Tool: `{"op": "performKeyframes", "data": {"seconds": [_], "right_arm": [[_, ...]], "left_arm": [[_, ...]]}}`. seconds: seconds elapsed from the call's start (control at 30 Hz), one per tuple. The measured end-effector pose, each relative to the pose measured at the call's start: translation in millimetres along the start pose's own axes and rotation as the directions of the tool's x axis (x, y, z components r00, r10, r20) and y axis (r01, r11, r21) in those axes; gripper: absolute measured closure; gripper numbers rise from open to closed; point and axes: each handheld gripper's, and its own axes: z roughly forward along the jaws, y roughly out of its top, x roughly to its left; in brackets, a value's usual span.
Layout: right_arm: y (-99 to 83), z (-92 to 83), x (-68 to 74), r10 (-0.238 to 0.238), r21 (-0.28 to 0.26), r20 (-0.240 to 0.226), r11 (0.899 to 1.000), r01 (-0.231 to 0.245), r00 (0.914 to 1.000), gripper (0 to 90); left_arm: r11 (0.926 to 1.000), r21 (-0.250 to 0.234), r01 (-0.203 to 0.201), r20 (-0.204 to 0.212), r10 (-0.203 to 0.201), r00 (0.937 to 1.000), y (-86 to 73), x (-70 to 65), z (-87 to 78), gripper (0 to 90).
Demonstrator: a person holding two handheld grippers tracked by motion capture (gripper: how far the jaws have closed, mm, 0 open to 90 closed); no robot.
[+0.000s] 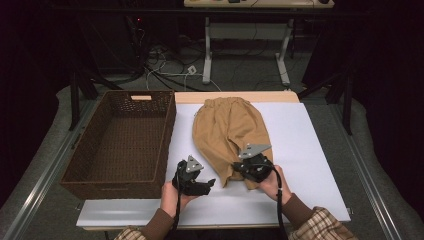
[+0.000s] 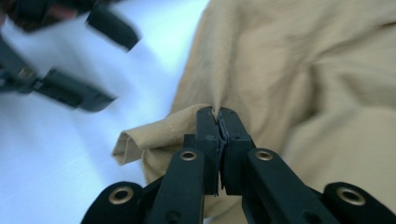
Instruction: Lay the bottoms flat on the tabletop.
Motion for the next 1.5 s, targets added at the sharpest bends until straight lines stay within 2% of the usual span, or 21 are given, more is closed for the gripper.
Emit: {"op": "performKeyframes", "data": {"seconds": [0.13,0.23,0.4,0.47,0.5,0.57,0.6,0.67,0.7,0.77,0.93,1.0,1.03,1.13,1.2,1.3,1.37,1.4,1.47,1.5], "right_arm": [[-5.6,-20.8,-19.1,0.046,-0.042,0.058,0.998,-0.044,0.9973,88.6],[-12.6,-32.6,-34.2,0.088,-0.058,0.094,0.995,-0.083,0.9916,88.6],[-25.9,-47.5,-55.0,0.144,-0.074,0.15,0.988,-0.134,0.9781,88.8],[-32.1,-49.8,-61.8,0.154,-0.06,0.177,0.988,-0.145,0.972,88.8],[-36.1,-49.7,-65.8,0.159,-0.052,0.195,0.987,-0.152,0.9678,88.9],[-45.7,-44.2,-74.8,0.158,0.018,0.222,0.986,-0.166,0.9621,88.9],[-52.1,-38.9,-79.5,0.176,0.042,0.217,0.981,-0.189,0.9601,88.8],[-64.3,-22.9,-87.5,0.193,0.13,0.203,0.966,-0.221,0.96,88.3],[-66.6,-18.9,-88.9,0.196,0.145,0.202,0.963,-0.228,0.9595,87.6],[-67.8,-11.4,-91.3,0.185,0.189,0.192,0.957,-0.221,0.9637,82.6],[-60.2,-18.8,-92.1,0.202,0.171,0.187,0.957,-0.234,0.9614,60.8],[-54.9,-23.9,-89.5,0.202,0.148,0.194,0.962,-0.232,0.9601,48.1],[-51.1,-26.1,-87.0,0.196,0.137,0.194,0.965,-0.224,0.9613,45.2],[-37.9,-27.2,-77.7,0.156,0.104,0.177,0.979,-0.177,0.9716,38.4],[-29.5,-22.1,-72.0,0.12,0.087,0.174,0.987,-0.137,0.9774,39.1],[-19.8,-7.3,-62.7,0.053,0.091,0.159,0.994,-0.068,0.9859,47.5],[-15.9,3.3,-56.9,-0.003,0.123,0.143,0.992,-0.015,0.9897,57.8],[-15.3,7.2,-54.4,-0.022,0.128,0.146,0.992,0.003,0.989,66.7],[-15.9,11.8,-51.4,-0.047,0.136,0.158,0.99,0.025,0.9864,79.9],[-17.3,12.0,-51.5,-0.042,0.128,0.167,0.992,0.021,0.985,85.2]], "left_arm": [[0.9999,0.014,-0.007,0.005,0.007,1.0,-1.2,-1.0,3.1,22.5],[0.9995,0.02,-0.024,0.003,0.024,0.9997,-1.2,-2.0,4.5,21.3],[0.9992,0.03,-0.027,0.005,0.027,0.9996,-2.1,-1.4,6.1,20.5],[0.9991,0.032,-0.026,0.006,0.026,0.9997,-2.3,-1.2,6.8,20.4],[0.9991,0.036,-0.024,0.008,0.024,0.9997,-2.4,-1.3,7.3,20.5],[0.9989,0.04,-0.023,0.011,0.022,0.9997,-3.0,-1.7,8.4,20.4],[0.9986,0.046,-0.027,0.011,0.027,0.9996,-3.1,-1.8,8.7,20.3],[0.9984,0.048,-0.028,0.011,0.028,0.9996,-3.2,-2.4,9.7,20.2],[0.9983,0.051,-0.029,0.013,0.028,0.9995,-3.1,-2.5,9.8,20.2],[0.9983,0.051,-0.029,0.012,0.028,0.9995,-3.2,-2.0,9.7,20.0],[0.9981,0.052,-0.032,0.009,0.032,0.9995,-3.1,0.0,8.8,19.8],[0.9981,0.053,-0.032,0.009,0.032,0.9994,-2.9,-0.2,8.8,19.8],[0.9982,0.051,-0.03,0.01,0.03,0.9995,-2.9,-0.6,8.9,19.8],[0.998,0.053,-0.034,0.011,0.033,0.9994,-2.8,-0.7,9.3,19.8],[0.9981,0.055,-0.029,0.015,0.028,0.9995,-2.9,-1.1,10.2,19.7],[0.9976,0.059,-0.035,0.015,0.034,0.9993,-3.1,-1.4,10.6,19.7],[0.9975,0.06,-0.036,0.016,0.035,0.9993,-3.2,-1.4,10.8,19.7],[0.9976,0.06,-0.034,0.019,0.033,0.9993,-3.3,-1.4,11.0,19.7],[0.9974,0.063,-0.035,0.02,0.034,0.9992,-3.4,-1.2,11.3,19.7],[0.9974,0.063,-0.035,0.021,0.033,0.9992,-3.4,-1.1,11.3,19.7]]}}
